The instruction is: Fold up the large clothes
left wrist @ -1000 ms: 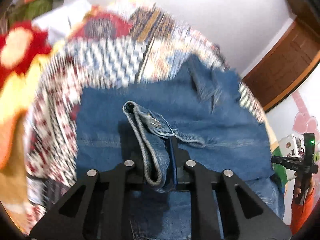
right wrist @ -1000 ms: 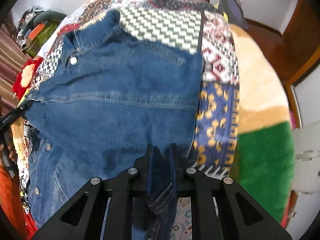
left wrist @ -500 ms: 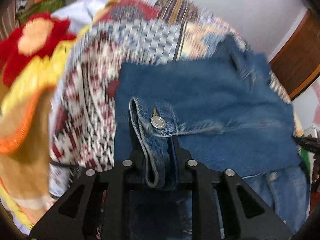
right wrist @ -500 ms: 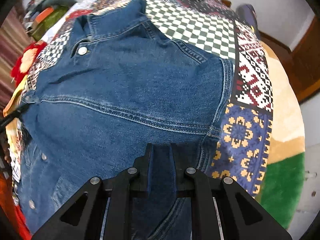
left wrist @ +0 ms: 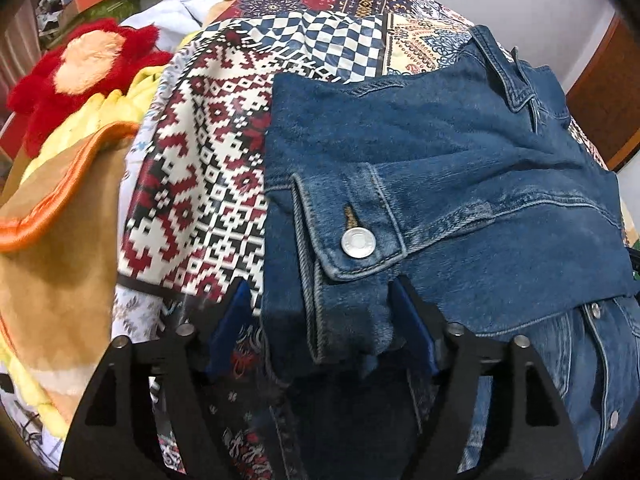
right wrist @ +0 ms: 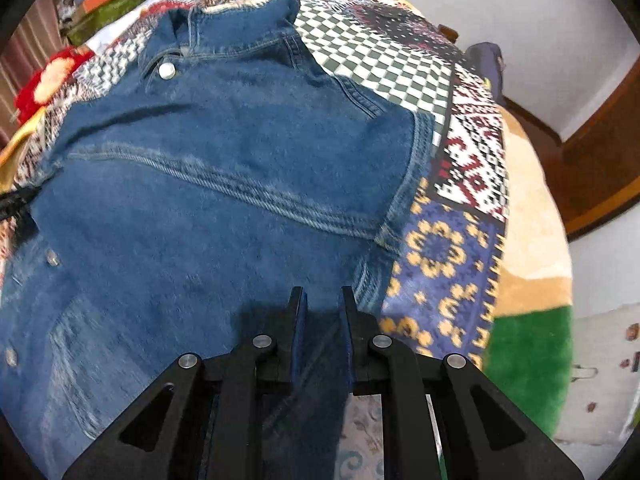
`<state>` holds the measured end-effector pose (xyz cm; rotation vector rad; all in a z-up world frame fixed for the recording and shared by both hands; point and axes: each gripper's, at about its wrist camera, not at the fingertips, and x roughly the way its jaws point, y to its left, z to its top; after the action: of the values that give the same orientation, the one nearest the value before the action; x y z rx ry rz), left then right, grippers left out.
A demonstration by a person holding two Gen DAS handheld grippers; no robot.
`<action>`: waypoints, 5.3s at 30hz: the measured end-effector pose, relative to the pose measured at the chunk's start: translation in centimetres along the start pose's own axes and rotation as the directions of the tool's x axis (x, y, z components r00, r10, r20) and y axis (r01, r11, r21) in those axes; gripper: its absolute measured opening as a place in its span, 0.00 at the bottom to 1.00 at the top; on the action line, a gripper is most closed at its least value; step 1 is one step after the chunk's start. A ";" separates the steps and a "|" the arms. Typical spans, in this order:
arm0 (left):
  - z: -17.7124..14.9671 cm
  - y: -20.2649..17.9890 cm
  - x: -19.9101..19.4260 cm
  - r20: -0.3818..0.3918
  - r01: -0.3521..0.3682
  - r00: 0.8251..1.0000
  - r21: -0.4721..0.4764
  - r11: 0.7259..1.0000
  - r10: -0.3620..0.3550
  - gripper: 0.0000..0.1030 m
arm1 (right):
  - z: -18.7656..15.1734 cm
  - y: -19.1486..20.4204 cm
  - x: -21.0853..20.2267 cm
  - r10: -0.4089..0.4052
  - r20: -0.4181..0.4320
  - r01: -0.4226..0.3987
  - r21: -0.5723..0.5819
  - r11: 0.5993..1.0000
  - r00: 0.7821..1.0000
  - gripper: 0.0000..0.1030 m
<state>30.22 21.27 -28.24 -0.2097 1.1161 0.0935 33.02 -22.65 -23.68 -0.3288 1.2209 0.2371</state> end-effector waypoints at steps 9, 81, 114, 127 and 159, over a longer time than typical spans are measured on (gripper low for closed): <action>-1.0 0.1 -1.7 0.012 -0.056 0.998 0.007 0.998 0.056 0.78 | -2.5 -4.0 -0.2 -0.047 -0.010 0.048 0.115 0.992 0.999 0.84; 17.2 1.2 5.5 0.066 -0.218 0.974 0.016 0.976 0.216 0.39 | 18.8 -5.9 8.5 -0.162 0.188 0.156 0.048 0.987 0.969 0.69; -2.0 -6.7 -19.3 0.309 -0.058 0.951 0.157 0.986 0.007 0.96 | -3.2 0.9 -16.5 0.109 0.365 -0.123 0.017 0.992 0.925 0.86; -11.5 0.3 -13.6 0.066 0.063 0.996 -0.147 0.987 -0.053 0.96 | -12.0 -0.8 -10.7 0.150 0.190 -0.188 0.198 0.962 0.970 0.86; -5.3 -1.5 -15.9 0.234 0.253 0.945 -0.082 0.964 -0.228 0.14 | -6.1 -0.9 -13.1 0.309 0.362 -0.363 0.091 0.927 0.880 0.12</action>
<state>18.84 19.15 -15.97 -0.4238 0.8546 -0.0394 23.69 -25.76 -13.06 0.0685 0.9364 0.4779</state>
